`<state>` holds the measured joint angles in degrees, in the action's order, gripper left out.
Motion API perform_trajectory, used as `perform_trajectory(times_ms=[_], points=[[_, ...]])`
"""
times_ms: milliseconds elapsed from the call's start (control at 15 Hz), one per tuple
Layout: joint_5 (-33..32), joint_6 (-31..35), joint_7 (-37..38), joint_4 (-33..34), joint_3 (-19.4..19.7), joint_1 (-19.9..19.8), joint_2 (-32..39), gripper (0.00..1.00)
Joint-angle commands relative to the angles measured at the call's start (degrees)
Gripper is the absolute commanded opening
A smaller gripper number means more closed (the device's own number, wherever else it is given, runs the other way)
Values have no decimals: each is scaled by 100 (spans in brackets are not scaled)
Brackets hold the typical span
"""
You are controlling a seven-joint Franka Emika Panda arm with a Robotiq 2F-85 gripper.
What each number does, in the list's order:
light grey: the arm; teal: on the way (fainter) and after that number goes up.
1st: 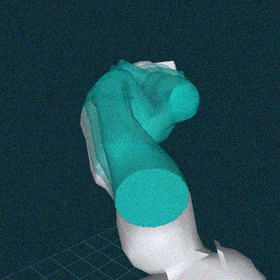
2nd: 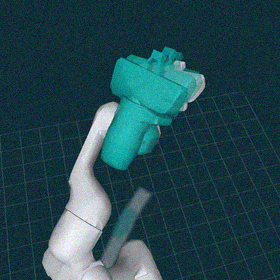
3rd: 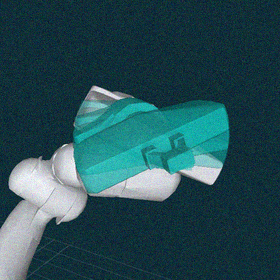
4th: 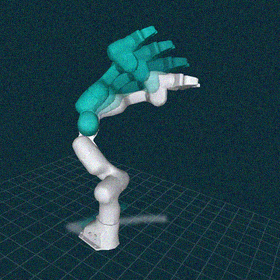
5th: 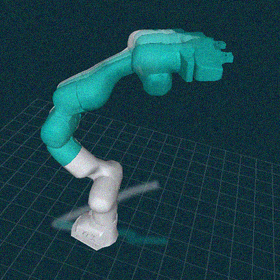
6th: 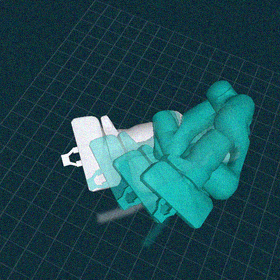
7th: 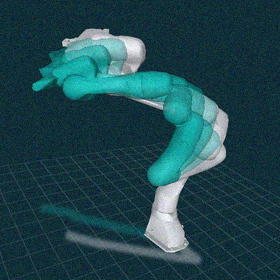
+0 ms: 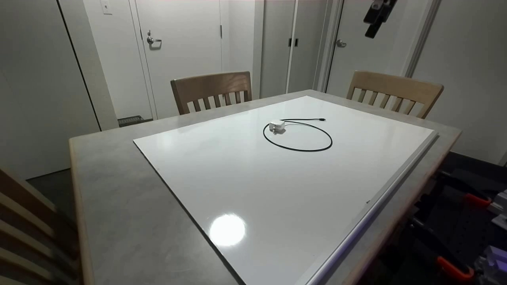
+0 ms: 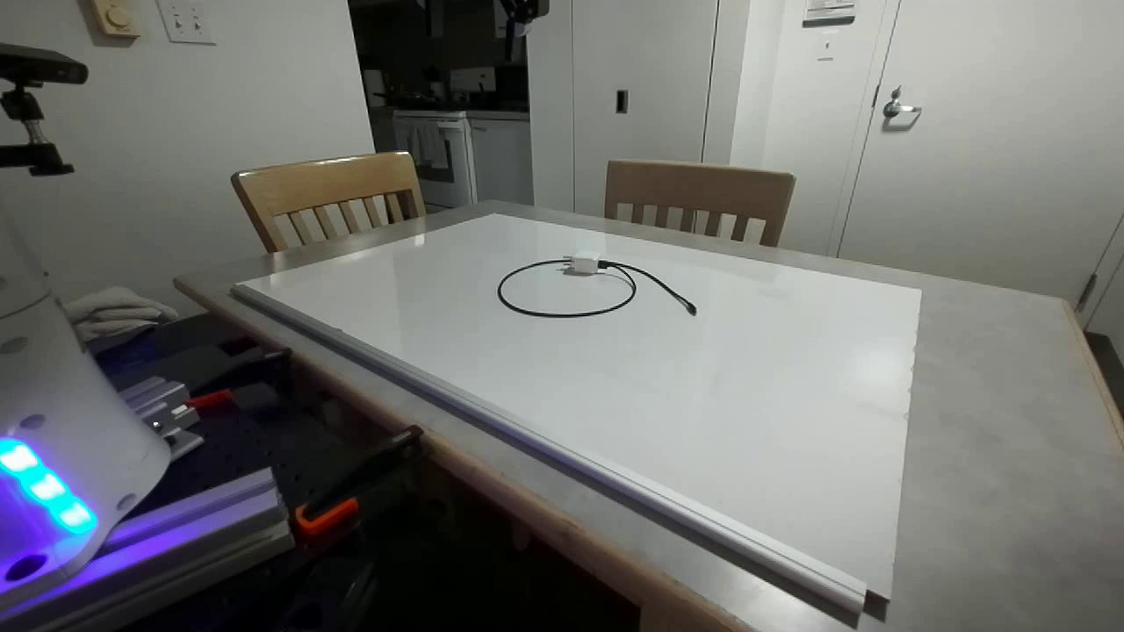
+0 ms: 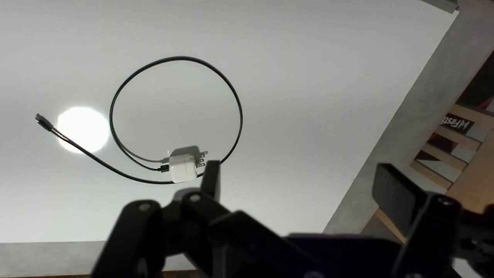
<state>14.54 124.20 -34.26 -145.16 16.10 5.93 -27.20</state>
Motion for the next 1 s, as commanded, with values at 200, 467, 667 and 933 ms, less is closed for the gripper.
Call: perform_trajectory(times_ms=[200,467,667,933], points=[[-276,383,-202,162,68,-403,603,100],[-307,723,-888,542,211,-404,1250,100],[-110,784,-1492,930,267,-436,1882,100],[7,720,-1672,946,5,-682,1958,100]])
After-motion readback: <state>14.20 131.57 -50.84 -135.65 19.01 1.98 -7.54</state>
